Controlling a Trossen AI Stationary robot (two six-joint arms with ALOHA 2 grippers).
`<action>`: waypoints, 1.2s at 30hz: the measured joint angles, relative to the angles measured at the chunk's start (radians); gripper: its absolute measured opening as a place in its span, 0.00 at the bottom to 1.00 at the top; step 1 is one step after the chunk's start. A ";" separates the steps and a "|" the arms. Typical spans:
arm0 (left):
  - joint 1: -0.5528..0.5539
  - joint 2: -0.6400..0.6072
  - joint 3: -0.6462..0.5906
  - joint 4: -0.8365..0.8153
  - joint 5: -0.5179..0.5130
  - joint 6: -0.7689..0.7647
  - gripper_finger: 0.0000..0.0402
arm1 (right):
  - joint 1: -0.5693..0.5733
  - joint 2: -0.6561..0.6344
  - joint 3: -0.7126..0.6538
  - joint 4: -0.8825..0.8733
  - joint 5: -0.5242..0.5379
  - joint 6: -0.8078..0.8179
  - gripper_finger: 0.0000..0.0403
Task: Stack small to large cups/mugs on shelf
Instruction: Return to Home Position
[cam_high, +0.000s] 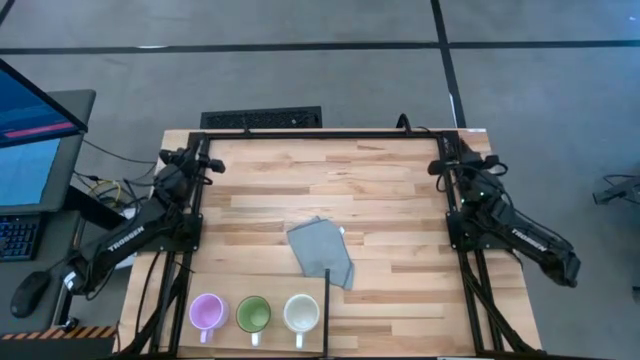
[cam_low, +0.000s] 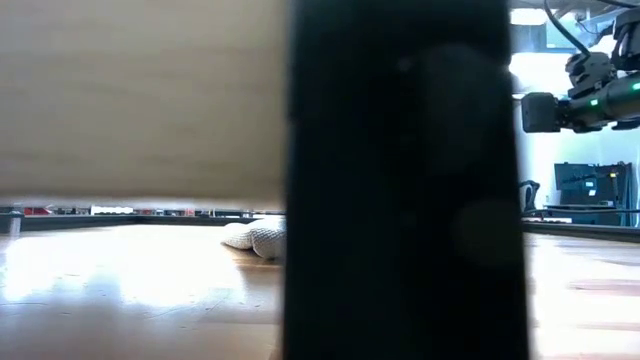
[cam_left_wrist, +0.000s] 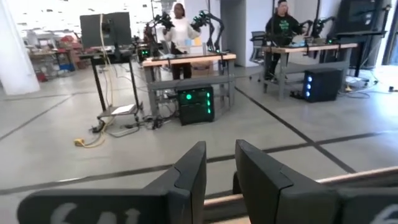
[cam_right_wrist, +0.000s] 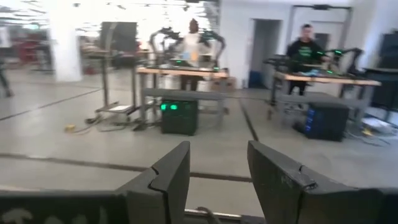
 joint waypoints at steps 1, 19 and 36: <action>0.000 -0.018 -0.009 -0.015 0.001 -0.006 0.19 | 0.018 0.000 0.000 0.000 -0.001 -0.014 0.45; -0.001 -0.196 -0.031 -0.152 0.096 0.000 0.19 | 0.180 0.000 0.000 -0.044 -0.072 -0.024 0.45; -0.069 -0.196 0.004 -0.274 0.159 0.040 0.19 | 0.271 0.000 0.001 -0.048 -0.035 -0.069 0.45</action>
